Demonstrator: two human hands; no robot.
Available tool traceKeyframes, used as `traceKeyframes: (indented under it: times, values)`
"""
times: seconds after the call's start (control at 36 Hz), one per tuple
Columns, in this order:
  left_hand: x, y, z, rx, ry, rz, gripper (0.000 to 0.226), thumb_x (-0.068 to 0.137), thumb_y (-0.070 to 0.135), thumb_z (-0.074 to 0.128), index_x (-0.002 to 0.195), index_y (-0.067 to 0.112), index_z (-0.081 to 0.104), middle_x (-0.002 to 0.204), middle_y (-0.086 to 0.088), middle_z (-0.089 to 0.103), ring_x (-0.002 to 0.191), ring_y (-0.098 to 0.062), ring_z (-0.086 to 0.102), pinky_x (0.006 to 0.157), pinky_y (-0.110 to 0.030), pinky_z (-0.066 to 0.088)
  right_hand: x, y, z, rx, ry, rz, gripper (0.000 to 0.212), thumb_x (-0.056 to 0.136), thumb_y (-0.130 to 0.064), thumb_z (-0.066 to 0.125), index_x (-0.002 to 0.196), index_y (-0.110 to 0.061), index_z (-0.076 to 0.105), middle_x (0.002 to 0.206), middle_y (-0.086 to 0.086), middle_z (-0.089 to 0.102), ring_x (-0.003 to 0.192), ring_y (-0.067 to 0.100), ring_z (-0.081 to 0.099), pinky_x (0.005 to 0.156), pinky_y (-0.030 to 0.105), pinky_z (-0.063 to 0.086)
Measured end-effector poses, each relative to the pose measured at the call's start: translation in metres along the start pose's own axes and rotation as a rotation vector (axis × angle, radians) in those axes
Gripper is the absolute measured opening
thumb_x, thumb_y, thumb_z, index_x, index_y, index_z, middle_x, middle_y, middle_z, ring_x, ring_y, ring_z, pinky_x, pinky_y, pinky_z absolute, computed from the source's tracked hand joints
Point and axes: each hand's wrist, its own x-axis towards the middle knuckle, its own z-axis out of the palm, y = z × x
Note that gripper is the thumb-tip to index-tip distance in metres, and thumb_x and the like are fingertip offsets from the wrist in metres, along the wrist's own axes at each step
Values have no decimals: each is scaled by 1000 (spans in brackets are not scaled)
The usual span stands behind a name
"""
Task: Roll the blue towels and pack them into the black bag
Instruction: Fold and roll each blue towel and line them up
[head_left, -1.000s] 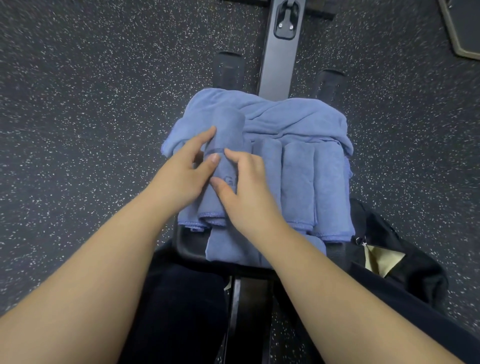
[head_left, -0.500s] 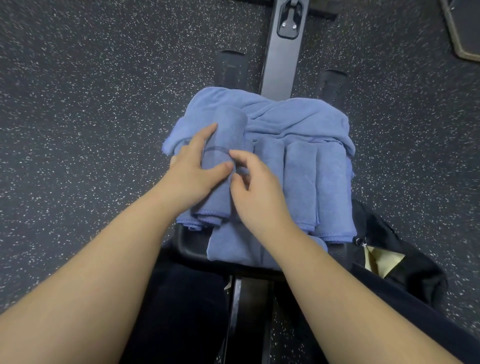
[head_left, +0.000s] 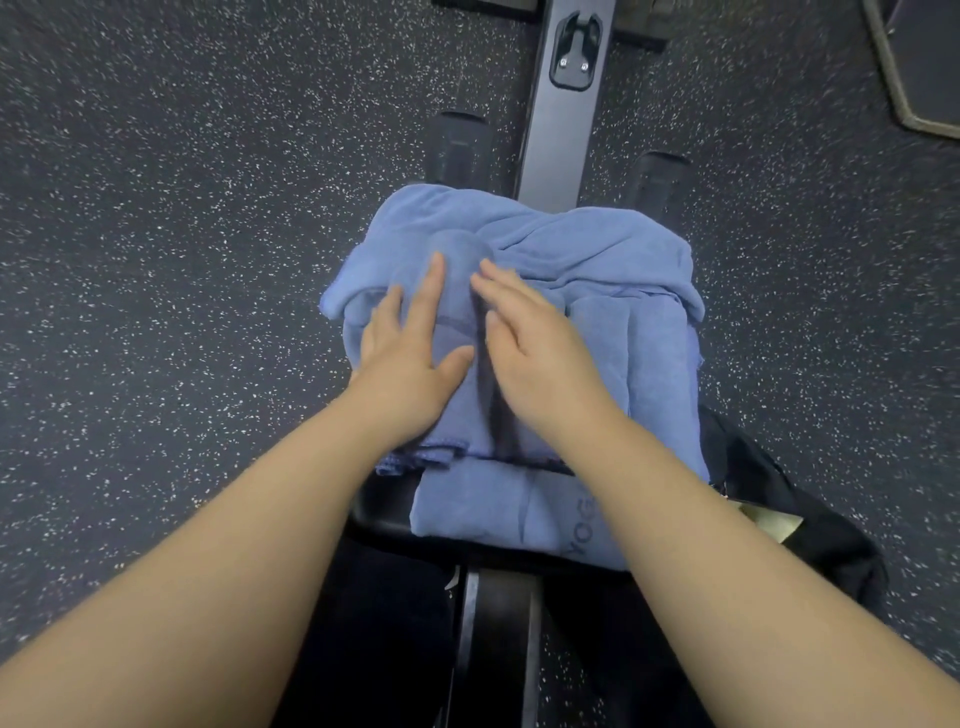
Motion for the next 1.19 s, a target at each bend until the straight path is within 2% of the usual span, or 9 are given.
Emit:
traceKeyframes:
  times: [0.14, 0.31, 0.42, 0.5, 0.58, 0.67, 0.83, 1.0, 1.19]
  values:
    - [-3, 3, 0, 33, 6, 25, 79, 94, 38, 52, 128, 59, -16, 161, -7, -11, 147, -20, -12, 118, -54, 7, 18, 20, -24, -105, 36, 6, 41, 100, -9, 41, 141, -9, 44, 152, 3, 35, 144, 16, 24, 112, 17, 13]
    - [-3, 10, -7, 105, 7, 96, 79, 96, 30, 51, 143, 48, -9, 159, 4, -19, 147, -17, -12, 118, -46, -1, 58, 44, -53, -334, -19, 30, 36, 98, -9, 46, 132, -14, 55, 142, -1, 50, 132, 16, 41, 100, 16, 26]
    - [0, 13, -7, 165, 14, 218, 79, 96, 15, 48, 150, 35, -5, 150, 19, -23, 142, -5, -23, 115, -39, -11, 85, 57, -57, -438, -136, 58, 40, 95, -14, 56, 134, -15, 52, 141, 2, 50, 130, 20, 43, 100, 23, 27]
    - [2, 13, -5, 208, -18, 245, 70, 94, 21, 34, 149, 36, -8, 144, 25, -28, 134, 3, -28, 115, -40, -14, 100, 65, -52, -518, -252, 70, 44, 89, -20, 66, 131, -16, 54, 136, 3, 53, 125, 22, 46, 100, 29, 33]
    - [4, 8, -3, 202, -2, 241, 67, 87, 33, 22, 144, 39, -14, 144, 28, -28, 135, 4, -28, 115, -39, -13, 110, 70, -45, -598, -293, 60, 35, 86, -23, 69, 120, -18, 62, 121, 3, 60, 116, 26, 52, 93, 35, 42]
    - [6, 3, -1, 116, 2, 261, 56, 97, 37, 25, 137, 42, -14, 146, 27, -23, 139, -1, -23, 115, -33, -10, 115, 71, -44, -655, -218, 51, 4, 86, -19, 65, 89, -23, 65, 102, 5, 63, 105, 29, 56, 78, 31, 43]
    - [7, 2, 0, 28, -4, 282, 61, 102, 31, 35, 133, 43, -16, 142, 29, -23, 139, -3, -23, 109, -20, -9, 120, 60, -42, -770, -88, 73, 17, 89, -4, 44, 76, -7, 55, 95, 11, 54, 83, 30, 51, 65, 33, 36]
    - [6, 2, 1, 34, 4, 287, 59, 98, 39, 29, 131, 45, -20, 139, 32, -26, 140, -4, -22, 109, -19, -10, 121, 71, -46, -630, -205, 29, 33, 90, -18, 62, 122, -18, 54, 127, 5, 56, 117, 27, 44, 97, 40, 39]
    - [8, 0, 2, 38, 6, 288, 58, 93, 42, 27, 134, 46, -14, 142, 32, -25, 142, -5, -21, 109, -17, -13, 127, 75, -38, -681, -244, 28, 45, 89, -23, 65, 132, -24, 52, 128, 5, 57, 119, 25, 39, 98, 42, 40]
